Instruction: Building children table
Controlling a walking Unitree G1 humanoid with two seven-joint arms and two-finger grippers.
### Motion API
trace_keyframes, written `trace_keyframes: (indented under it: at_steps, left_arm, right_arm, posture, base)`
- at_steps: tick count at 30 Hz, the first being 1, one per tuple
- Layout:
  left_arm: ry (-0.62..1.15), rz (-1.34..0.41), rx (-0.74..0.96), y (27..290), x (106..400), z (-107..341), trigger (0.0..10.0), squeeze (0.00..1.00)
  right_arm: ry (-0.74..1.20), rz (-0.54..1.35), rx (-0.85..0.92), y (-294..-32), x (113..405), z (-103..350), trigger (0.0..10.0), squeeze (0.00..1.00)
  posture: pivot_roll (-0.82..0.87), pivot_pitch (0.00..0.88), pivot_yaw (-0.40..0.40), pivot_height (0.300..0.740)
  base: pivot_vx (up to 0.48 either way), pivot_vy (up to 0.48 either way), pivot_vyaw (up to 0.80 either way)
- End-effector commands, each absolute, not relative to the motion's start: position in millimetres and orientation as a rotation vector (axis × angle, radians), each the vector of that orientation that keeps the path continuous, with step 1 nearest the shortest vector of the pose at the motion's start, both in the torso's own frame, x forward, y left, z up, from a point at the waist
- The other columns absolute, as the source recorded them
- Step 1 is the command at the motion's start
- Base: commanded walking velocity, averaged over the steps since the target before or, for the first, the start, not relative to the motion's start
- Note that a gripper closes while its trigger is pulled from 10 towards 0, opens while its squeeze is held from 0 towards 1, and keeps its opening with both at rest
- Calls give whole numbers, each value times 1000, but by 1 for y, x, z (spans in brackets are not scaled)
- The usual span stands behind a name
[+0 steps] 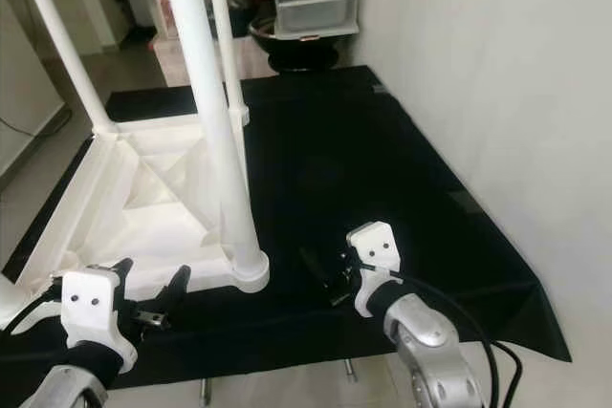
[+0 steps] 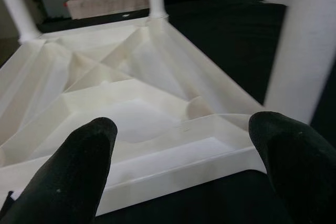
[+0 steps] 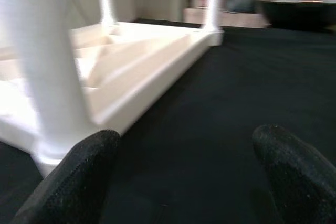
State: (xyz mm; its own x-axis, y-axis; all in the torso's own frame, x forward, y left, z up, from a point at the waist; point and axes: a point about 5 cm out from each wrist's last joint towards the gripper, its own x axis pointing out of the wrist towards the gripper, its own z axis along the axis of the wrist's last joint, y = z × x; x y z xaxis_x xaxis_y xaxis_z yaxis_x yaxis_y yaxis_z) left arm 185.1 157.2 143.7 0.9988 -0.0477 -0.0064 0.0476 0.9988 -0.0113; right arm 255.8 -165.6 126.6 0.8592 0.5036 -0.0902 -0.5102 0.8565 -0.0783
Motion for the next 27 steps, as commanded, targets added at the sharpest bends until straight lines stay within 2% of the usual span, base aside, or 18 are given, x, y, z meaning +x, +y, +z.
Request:
trace_keyframes:
  at_steps: [1,8,18,20,24,27]
  left_arm:
    - [31,-17,-6,162,186,140,10000,0]
    - [34,-6,-26,163,186,139,10000,0]
    - [37,-44,3,160,187,140,10000,0]
    - [35,-59,0,159,187,140,10000,0]
    - [36,-86,-3,156,187,140,10000,0]
    - [40,-129,-7,153,185,140,10000,0]
  right_arm:
    - [43,558,-88,-162,259,132,10000,0]
    - [22,553,-107,-166,264,139,10000,0]
    - [45,560,-131,-183,261,139,10000,0]
    - [62,487,-190,-202,264,140,10000,0]
    - [118,369,-246,-225,268,137,10000,0]
    - [191,438,-239,-233,256,131,10000,0]
  posture:
    - [-17,31,9,740]
    - [-16,26,6,740]
    - [-24,33,17,740]
    - [-28,35,19,740]
    - [-36,38,16,740]
    - [-39,41,17,740]
  base:
    - [0,480,0]
    - [0,480,0]
    - [0,0,0]
    - [0,0,0]
    - [0,0,0]
    - [0,0,0]
